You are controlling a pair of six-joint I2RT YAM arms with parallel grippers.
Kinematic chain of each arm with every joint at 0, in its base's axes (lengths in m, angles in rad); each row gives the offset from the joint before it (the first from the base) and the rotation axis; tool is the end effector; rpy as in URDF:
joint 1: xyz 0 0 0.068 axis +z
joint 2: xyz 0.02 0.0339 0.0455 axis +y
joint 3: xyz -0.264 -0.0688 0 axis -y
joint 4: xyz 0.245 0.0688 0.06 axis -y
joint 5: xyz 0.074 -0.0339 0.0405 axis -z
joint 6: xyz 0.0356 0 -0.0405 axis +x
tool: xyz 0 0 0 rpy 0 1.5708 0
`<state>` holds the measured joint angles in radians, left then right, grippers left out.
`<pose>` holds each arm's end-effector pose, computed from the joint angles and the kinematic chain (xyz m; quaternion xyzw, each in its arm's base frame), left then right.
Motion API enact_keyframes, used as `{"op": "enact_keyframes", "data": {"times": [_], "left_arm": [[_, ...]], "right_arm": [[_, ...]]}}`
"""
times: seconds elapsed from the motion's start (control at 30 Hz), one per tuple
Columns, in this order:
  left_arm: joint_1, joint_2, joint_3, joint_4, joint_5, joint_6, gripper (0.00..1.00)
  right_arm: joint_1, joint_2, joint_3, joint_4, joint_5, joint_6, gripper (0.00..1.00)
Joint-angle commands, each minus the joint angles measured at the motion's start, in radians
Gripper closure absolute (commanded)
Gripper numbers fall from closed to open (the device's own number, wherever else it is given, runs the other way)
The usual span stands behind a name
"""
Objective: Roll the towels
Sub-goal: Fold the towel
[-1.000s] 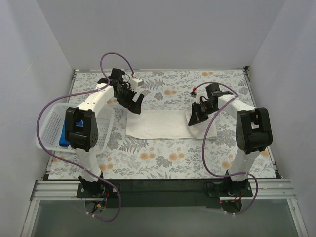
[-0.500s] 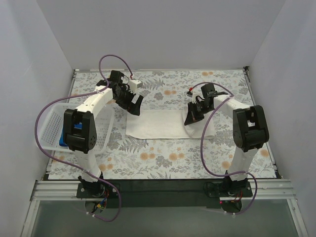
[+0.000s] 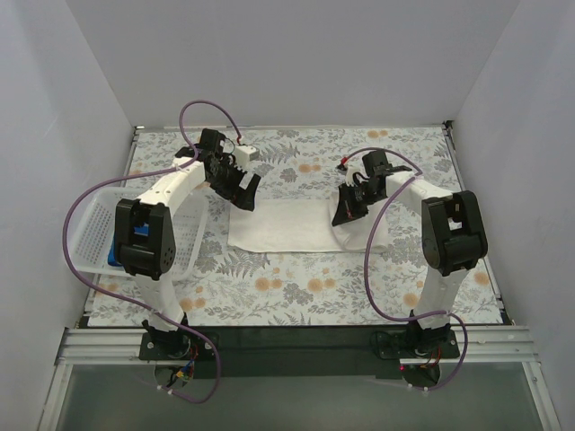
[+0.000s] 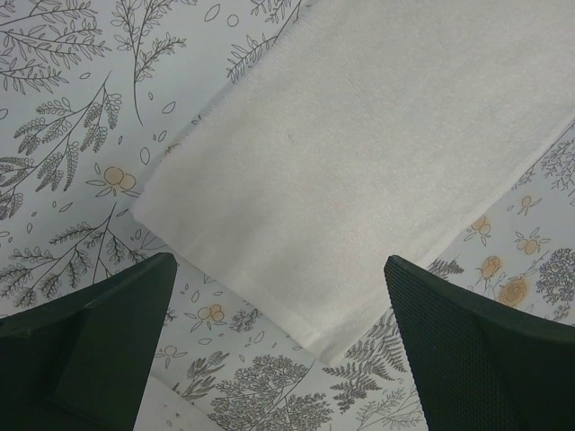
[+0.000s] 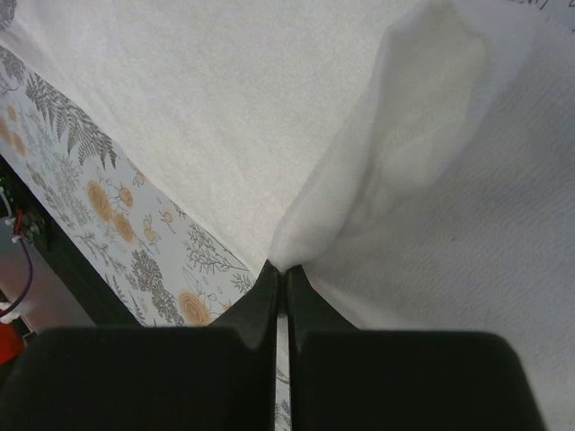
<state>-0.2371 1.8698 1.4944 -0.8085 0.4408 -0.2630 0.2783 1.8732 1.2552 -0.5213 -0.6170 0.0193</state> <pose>0.3734 -0.1058 0.2334 0.0296 0.9581 -0.2543 0.1287 0.3560 0.1231 0.1789 -0.1846 0.9145 0.3236 0.1577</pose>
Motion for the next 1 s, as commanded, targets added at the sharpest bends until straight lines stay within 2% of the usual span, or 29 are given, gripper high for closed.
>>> {"op": "enact_keyframes", "data": {"times": [0.0, 0.3, 0.33, 0.4, 0.47, 0.53, 0.6, 0.77, 0.8, 0.83, 0.87, 0.9, 0.93, 0.97], "left_arm": [[0.004, -0.06, -0.003, 0.009, -0.001, -0.005, 0.02], [0.004, -0.061, -0.003, 0.009, 0.007, -0.001, 0.02], [0.004, -0.063, -0.003, 0.011, 0.018, 0.004, 0.02], [0.004, -0.078, -0.01, 0.017, 0.03, 0.007, 0.02], [0.004, -0.09, -0.025, 0.043, 0.038, 0.011, 0.02], [0.004, -0.097, -0.026, 0.052, 0.041, 0.013, 0.02], [0.004, -0.092, -0.023, 0.051, 0.061, 0.016, 0.02], [0.001, -0.11, -0.054, 0.063, 0.082, 0.024, 0.03], [-0.007, -0.113, -0.074, 0.065, 0.073, 0.028, 0.08], [-0.013, -0.113, -0.082, 0.063, 0.061, 0.033, 0.18], [-0.021, -0.113, -0.089, 0.058, 0.052, 0.037, 0.23], [-0.034, -0.11, -0.103, 0.057, 0.043, 0.042, 0.33], [-0.042, -0.109, -0.111, 0.055, 0.015, 0.045, 0.53], [-0.05, -0.104, -0.115, 0.051, 0.004, 0.045, 0.62]], "right_arm": [[0.01, -0.005, 0.042, 0.014, -0.03, 0.01, 0.99], [0.025, 0.056, 0.065, 0.012, -0.056, -0.004, 0.96], [0.025, 0.064, 0.075, 0.009, -0.061, -0.004, 0.86], [0.024, 0.066, 0.085, -0.009, -0.076, -0.012, 0.79], [0.024, 0.049, 0.095, -0.029, -0.079, -0.016, 0.61], [0.022, 0.015, 0.095, -0.04, -0.085, -0.016, 0.48], [0.015, -0.009, 0.104, -0.063, -0.105, -0.05, 0.46], [-0.059, -0.081, 0.127, -0.141, -0.113, -0.122, 0.58], [-0.07, -0.083, 0.141, -0.164, -0.099, -0.151, 0.61], [-0.092, -0.08, 0.148, -0.219, -0.084, -0.21, 0.72], [-0.102, -0.074, 0.153, -0.245, -0.035, -0.25, 0.78], [-0.109, -0.072, 0.15, -0.267, -0.006, -0.28, 0.83], [-0.129, -0.069, 0.141, -0.284, 0.014, -0.333, 0.87], [-0.139, -0.071, 0.125, -0.302, 0.043, -0.352, 0.89]]}}
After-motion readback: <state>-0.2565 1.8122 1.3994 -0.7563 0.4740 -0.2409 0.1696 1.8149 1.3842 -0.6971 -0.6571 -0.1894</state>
